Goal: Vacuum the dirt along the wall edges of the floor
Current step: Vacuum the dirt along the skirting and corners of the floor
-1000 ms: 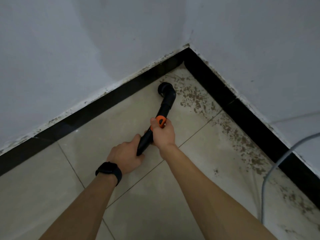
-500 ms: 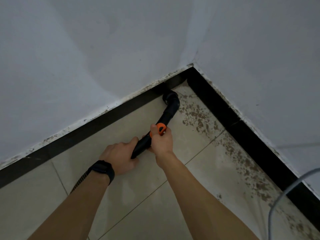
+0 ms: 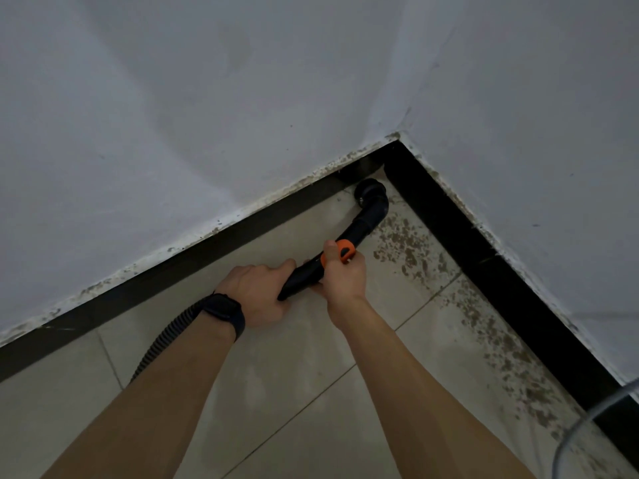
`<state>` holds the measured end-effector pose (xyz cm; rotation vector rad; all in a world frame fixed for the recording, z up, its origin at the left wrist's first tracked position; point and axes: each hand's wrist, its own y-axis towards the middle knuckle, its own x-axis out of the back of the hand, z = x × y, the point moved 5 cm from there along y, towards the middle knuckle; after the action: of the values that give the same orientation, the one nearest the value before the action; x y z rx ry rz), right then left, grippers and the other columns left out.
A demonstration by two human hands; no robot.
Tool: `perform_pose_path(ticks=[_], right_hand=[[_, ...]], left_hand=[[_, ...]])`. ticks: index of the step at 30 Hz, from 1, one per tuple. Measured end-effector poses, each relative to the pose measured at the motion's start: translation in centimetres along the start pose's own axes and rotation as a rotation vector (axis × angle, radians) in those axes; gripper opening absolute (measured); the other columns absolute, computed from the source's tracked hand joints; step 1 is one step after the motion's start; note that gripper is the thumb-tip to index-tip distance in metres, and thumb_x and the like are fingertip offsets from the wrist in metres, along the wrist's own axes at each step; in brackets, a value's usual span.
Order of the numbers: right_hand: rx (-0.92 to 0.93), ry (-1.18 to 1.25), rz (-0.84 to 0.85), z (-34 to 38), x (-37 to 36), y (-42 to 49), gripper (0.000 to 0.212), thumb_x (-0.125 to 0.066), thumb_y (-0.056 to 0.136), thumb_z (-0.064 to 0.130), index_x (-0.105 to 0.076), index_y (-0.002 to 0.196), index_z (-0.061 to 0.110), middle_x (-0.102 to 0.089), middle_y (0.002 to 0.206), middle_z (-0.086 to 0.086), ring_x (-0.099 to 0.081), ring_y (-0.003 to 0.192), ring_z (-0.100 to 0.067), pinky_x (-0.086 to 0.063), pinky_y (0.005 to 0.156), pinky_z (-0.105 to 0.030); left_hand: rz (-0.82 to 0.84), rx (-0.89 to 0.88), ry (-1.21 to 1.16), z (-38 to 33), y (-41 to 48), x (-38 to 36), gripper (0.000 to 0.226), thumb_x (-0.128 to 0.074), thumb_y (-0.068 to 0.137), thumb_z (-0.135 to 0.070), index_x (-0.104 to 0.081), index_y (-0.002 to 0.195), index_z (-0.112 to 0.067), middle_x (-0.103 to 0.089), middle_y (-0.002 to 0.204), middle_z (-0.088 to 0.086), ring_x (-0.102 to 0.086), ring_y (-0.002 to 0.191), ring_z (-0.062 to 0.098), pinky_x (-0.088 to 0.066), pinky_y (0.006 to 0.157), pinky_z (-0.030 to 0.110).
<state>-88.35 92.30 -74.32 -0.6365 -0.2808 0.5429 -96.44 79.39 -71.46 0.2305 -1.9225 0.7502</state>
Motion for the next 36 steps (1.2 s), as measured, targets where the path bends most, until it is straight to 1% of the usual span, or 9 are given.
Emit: perform_pose_path(ticks=[6, 9, 14, 19, 23, 27, 31, 34, 36], right_hand=[[-0.006, 0.02, -0.025, 0.8, 0.4, 0.8, 0.038, -0.059, 0.103, 0.035, -0.049, 0.13, 0.01, -0.063, 0.111, -0.01, -0.067, 0.103, -0.029, -0.06, 0.09, -0.054], [0.003, 0.012, -0.041, 1.0, 0.7, 1.3, 0.038, -0.059, 0.103, 0.037, -0.049, 0.129, 0.011, -0.062, 0.111, -0.009, -0.066, 0.104, -0.029, -0.059, 0.092, -0.055], [-0.002, 0.006, -0.046, 1.8, 1.0, 2.1, 0.036, -0.059, 0.103, 0.037, -0.049, 0.127, 0.012, -0.06, 0.108, -0.006, -0.065, 0.103, -0.029, -0.058, 0.093, -0.055], [0.001, 0.001, -0.055, 2.3, 0.9, 2.6, 0.032, -0.059, 0.103, 0.037, -0.05, 0.122, 0.014, -0.062, 0.108, -0.008, -0.067, 0.102, -0.03, -0.059, 0.091, -0.056], [0.005, -0.007, -0.057, 2.7, 0.9, 3.1, 0.035, -0.059, 0.103, 0.038, -0.049, 0.125, 0.013, -0.061, 0.109, -0.008, -0.066, 0.102, -0.029, -0.059, 0.091, -0.056], [0.029, -0.027, -0.065, 2.8, 0.7, 3.3, 0.036, -0.06, 0.101, 0.04, -0.05, 0.122, 0.012, -0.062, 0.107, -0.009, -0.066, 0.099, -0.029, -0.059, 0.091, -0.056], [0.037, -0.027, -0.063, 2.8, 0.6, 3.2, 0.036, -0.06, 0.102, 0.038, -0.05, 0.125, 0.012, -0.062, 0.107, -0.008, -0.066, 0.099, -0.028, -0.059, 0.091, -0.056], [0.036, -0.018, -0.045, 3.3, 0.4, 3.5, 0.032, -0.06, 0.102, 0.036, -0.053, 0.122, 0.012, -0.062, 0.106, -0.009, -0.066, 0.098, -0.027, -0.059, 0.09, -0.056], [0.031, -0.034, -0.051, 3.5, 0.1, 3.6, 0.034, -0.062, 0.101, 0.038, -0.053, 0.121, 0.012, -0.063, 0.107, -0.01, -0.067, 0.097, -0.028, -0.059, 0.089, -0.056]], left_hand=[[-0.007, -0.023, 0.012, -0.4, 1.3, 0.6, 0.034, -0.057, 0.082, -0.041, -0.037, 0.107, -0.031, -0.057, 0.079, -0.001, -0.056, 0.066, 0.023, -0.047, 0.059, 0.03], [-0.009, -0.033, 0.019, -0.6, 1.9, 1.0, 0.034, -0.057, 0.082, -0.04, -0.038, 0.108, -0.03, -0.052, 0.075, -0.004, -0.052, 0.062, 0.021, -0.043, 0.057, 0.029], [-0.013, -0.044, 0.019, -1.0, 3.0, 1.4, 0.034, -0.058, 0.083, -0.04, -0.038, 0.108, -0.029, -0.05, 0.073, -0.004, -0.053, 0.063, 0.022, -0.046, 0.057, 0.03], [-0.02, -0.046, 0.02, -1.1, 3.7, 1.6, 0.034, -0.059, 0.083, -0.039, -0.039, 0.108, -0.029, -0.047, 0.071, -0.005, -0.052, 0.062, 0.022, -0.041, 0.056, 0.029], [-0.048, -0.046, 0.032, -1.1, 4.2, 1.9, 0.034, -0.059, 0.082, -0.039, -0.038, 0.106, -0.029, -0.041, 0.066, -0.008, -0.047, 0.06, 0.022, -0.038, 0.056, 0.029], [-0.041, -0.044, 0.013, -1.0, 4.4, 2.0, 0.034, -0.06, 0.082, -0.039, -0.04, 0.107, -0.029, -0.042, 0.067, -0.008, -0.043, 0.056, 0.016, -0.035, 0.054, 0.028], [-0.043, -0.043, 0.011, -1.0, 4.3, 2.0, 0.034, -0.06, 0.082, -0.038, -0.039, 0.108, -0.03, -0.043, 0.067, -0.008, -0.045, 0.057, 0.016, -0.031, 0.05, 0.027], [-0.047, -0.029, -0.015, -0.9, 4.5, 2.1, 0.033, -0.06, 0.082, -0.037, -0.039, 0.106, -0.03, -0.046, 0.068, -0.007, -0.047, 0.057, 0.017, -0.029, 0.048, 0.026], [-0.042, -0.018, -0.032, -0.7, 4.5, 2.4, 0.031, -0.06, 0.082, -0.037, -0.039, 0.103, -0.031, -0.047, 0.069, -0.006, -0.046, 0.056, 0.015, -0.029, 0.047, 0.026]])
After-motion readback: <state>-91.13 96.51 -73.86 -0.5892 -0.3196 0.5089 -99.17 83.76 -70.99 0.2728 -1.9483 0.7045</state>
